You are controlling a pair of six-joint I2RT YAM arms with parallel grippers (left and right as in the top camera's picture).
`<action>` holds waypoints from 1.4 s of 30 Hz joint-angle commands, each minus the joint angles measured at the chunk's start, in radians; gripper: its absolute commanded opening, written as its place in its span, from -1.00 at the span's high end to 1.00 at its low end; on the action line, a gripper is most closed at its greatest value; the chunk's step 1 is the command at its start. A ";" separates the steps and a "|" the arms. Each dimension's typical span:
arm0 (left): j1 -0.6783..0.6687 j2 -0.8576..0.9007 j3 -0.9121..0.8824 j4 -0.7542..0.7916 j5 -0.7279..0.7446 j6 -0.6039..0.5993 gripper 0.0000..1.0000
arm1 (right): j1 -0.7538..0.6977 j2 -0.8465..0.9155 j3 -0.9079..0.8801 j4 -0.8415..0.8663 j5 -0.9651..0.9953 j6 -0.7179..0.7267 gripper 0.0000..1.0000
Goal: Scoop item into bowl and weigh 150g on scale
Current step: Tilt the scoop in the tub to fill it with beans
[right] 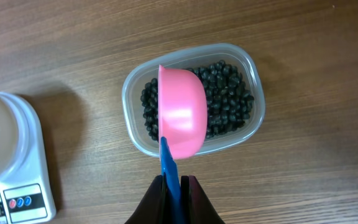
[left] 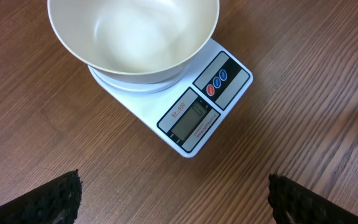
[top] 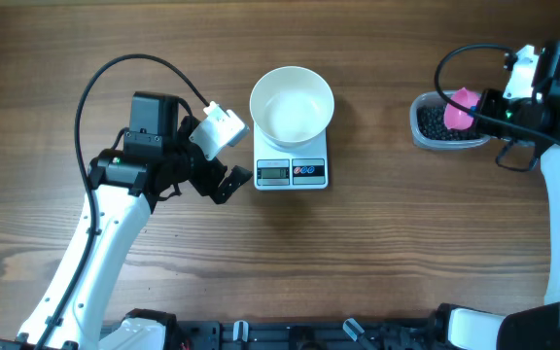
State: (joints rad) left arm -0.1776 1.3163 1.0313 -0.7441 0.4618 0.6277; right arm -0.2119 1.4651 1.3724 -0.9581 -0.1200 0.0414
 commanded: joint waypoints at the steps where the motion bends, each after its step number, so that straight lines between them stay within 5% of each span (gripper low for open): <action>1: -0.004 -0.014 0.001 0.002 0.009 0.019 -1.00 | 0.004 0.005 0.018 0.003 0.004 -0.117 0.92; 21: -0.004 -0.014 0.001 0.002 0.009 0.019 -1.00 | 0.022 0.206 0.017 0.106 0.231 -0.331 0.92; 31: -0.004 -0.014 0.001 0.002 0.009 0.020 -1.00 | 0.192 0.213 0.017 0.124 0.539 -0.328 0.91; 42: -0.004 -0.014 0.001 0.002 0.009 0.019 -1.00 | 0.243 0.149 0.017 0.090 0.615 -0.286 0.91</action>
State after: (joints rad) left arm -0.1776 1.3163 1.0313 -0.7441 0.4622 0.6277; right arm 0.0238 1.6608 1.3754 -0.8726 0.4244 -0.2733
